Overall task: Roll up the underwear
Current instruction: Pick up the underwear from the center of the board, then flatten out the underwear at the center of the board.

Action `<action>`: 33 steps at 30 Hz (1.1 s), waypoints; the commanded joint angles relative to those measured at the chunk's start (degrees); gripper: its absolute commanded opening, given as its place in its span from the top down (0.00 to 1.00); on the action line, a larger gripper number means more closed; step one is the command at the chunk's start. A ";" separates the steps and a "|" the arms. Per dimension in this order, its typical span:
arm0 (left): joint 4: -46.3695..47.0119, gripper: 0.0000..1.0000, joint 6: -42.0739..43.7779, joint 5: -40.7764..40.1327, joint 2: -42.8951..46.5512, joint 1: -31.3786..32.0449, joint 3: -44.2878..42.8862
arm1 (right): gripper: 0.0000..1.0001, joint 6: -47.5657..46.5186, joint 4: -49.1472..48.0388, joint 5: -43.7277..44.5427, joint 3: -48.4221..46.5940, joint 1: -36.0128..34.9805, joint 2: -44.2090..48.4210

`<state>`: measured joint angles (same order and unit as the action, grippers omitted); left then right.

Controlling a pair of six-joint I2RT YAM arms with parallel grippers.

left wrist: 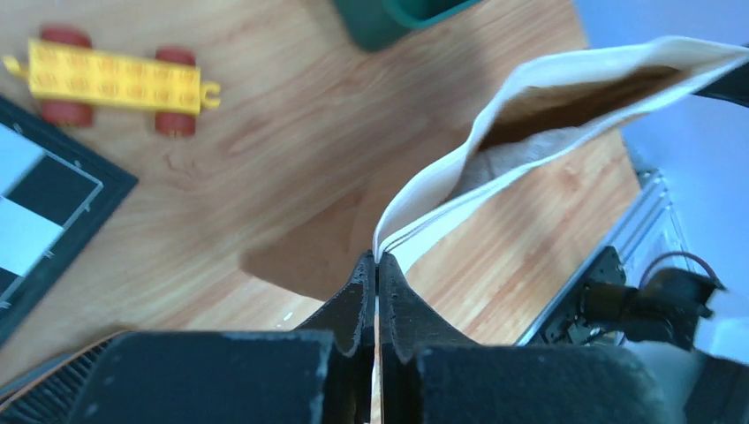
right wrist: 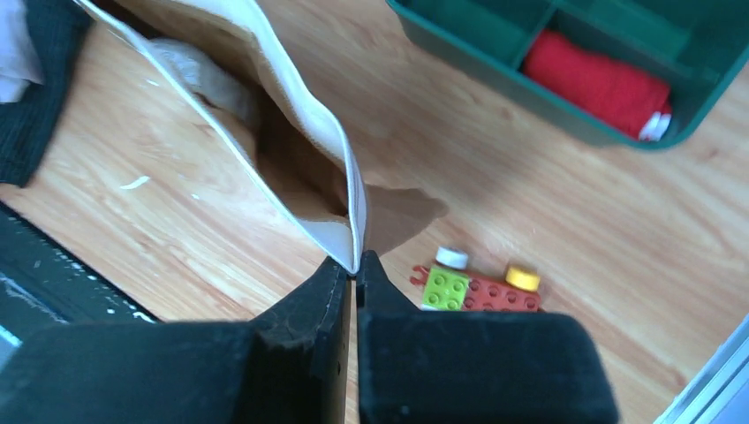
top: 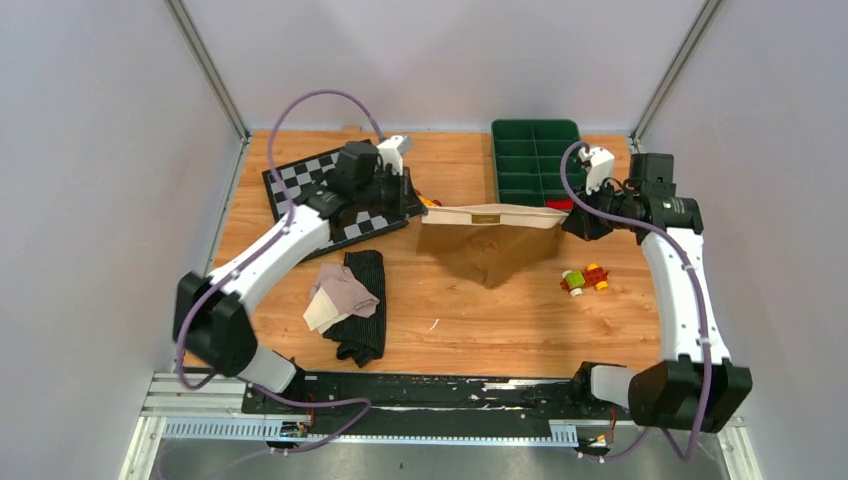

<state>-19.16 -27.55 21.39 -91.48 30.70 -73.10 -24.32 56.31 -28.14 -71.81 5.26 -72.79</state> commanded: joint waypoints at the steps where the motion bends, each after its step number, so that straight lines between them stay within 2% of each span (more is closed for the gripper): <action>1: -6.84 1.00 12.14 4.55 11.95 0.49 1.52 | 1.00 -2.16 3.36 -12.22 -5.43 -1.43 7.51; 9: -11.97 1.00 17.56 7.38 26.57 0.50 8.47 | 1.00 -0.67 5.41 -17.02 -1.40 -4.18 19.50; 15: -14.87 1.00 18.49 10.00 33.06 0.50 13.30 | 1.00 2.81 10.54 -24.35 2.69 -4.91 22.50; 17: -15.00 1.00 18.06 10.18 33.50 0.50 14.27 | 1.00 4.39 9.95 -23.74 4.00 -6.78 23.88; 20: -12.29 1.00 15.24 10.20 32.26 0.48 16.21 | 1.00 7.13 7.41 -22.17 5.36 -7.59 24.83; 22: -9.53 1.00 13.50 8.53 30.06 0.50 16.30 | 1.00 8.44 6.32 -20.71 5.96 -7.61 22.21; 25: -7.84 1.00 12.93 3.00 24.00 0.43 14.38 | 1.00 10.99 4.31 -16.24 7.26 -7.58 16.43; 28: -6.49 1.00 13.35 -6.07 18.26 0.18 12.74 | 1.00 13.19 0.82 -12.32 9.10 -7.56 9.72; 31: -2.34 1.00 14.21 -7.61 13.07 -0.02 10.30 | 1.00 13.88 -3.43 -9.74 9.23 -7.62 4.92; 33: -1.17 1.00 13.94 -7.09 11.31 -0.12 7.94 | 1.00 14.59 -5.51 -4.75 7.76 -7.59 3.69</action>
<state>-26.63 -13.43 18.35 -77.89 30.96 -59.29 -12.75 58.02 -40.80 -62.52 -2.22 -67.92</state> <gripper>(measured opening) 0.008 0.026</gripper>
